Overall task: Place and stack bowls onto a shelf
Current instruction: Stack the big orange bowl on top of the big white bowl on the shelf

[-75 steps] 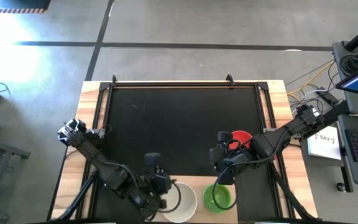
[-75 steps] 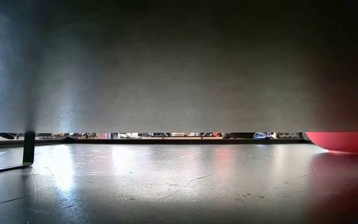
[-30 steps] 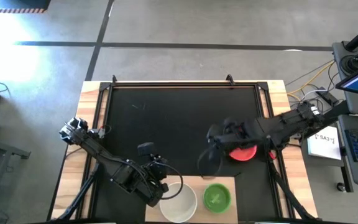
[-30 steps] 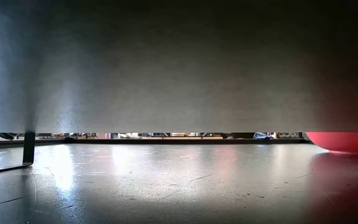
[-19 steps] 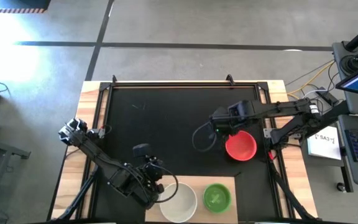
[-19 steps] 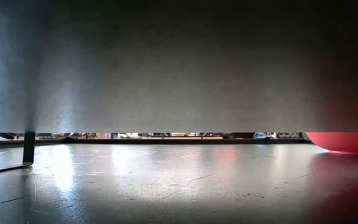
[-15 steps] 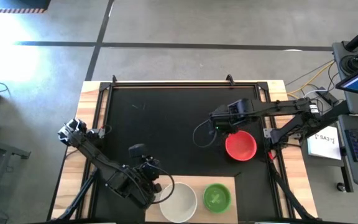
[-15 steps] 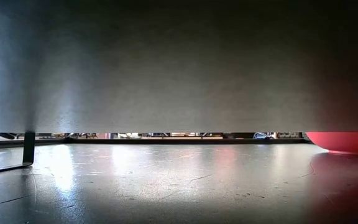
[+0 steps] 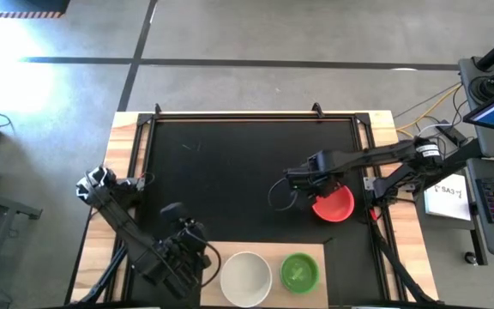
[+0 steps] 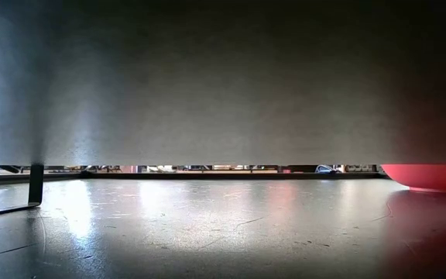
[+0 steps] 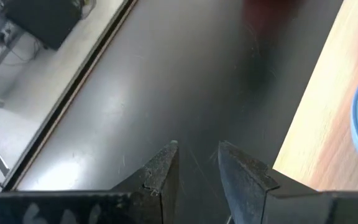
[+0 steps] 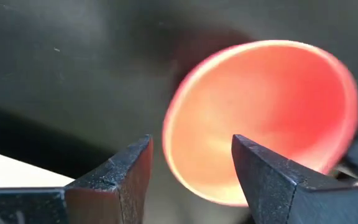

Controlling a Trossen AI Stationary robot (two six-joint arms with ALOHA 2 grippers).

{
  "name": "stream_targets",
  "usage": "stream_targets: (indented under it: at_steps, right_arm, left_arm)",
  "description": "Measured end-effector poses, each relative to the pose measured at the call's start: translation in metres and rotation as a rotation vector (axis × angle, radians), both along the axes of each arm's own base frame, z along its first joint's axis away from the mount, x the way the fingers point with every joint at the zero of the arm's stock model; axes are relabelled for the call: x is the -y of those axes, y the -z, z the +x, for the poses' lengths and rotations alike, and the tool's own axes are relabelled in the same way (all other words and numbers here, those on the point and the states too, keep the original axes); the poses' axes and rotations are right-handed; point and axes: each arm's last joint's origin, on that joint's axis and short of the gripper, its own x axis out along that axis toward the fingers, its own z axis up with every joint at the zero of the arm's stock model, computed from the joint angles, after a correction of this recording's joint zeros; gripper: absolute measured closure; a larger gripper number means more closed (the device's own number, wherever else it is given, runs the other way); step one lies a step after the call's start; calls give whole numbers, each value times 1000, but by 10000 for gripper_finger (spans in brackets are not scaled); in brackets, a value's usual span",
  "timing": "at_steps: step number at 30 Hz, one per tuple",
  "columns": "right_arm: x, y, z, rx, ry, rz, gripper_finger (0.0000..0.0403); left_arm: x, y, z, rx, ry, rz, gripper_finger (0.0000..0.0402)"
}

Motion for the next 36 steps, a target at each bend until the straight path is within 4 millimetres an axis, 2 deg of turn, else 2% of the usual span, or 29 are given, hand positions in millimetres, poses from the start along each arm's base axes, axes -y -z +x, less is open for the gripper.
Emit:
stream_targets:
  at_steps: [5, 12, 23, 29, 36]
  right_arm:
    - [0, 21, 4, 57, 21, 51, 194]
    - [0, 45, -4, 20, 36, 52, 195]
    - [1, 72, -6, 59, -60, 57, 218]
    - [1, 75, -7, 67, -112, 56, 265]
    - [0, 78, -9, 59, -162, 62, 368]
  left_arm:
    - [1, 0, -1, 7, 6, 16, 306]
    - [0, -1, -1, 13, 7, 24, 306]
    - [0, -1, -1, 20, 9, 34, 306]
    - [0, 0, -1, 18, 9, 38, 306]
    - [0, 0, -1, 16, 10, 41, 306]
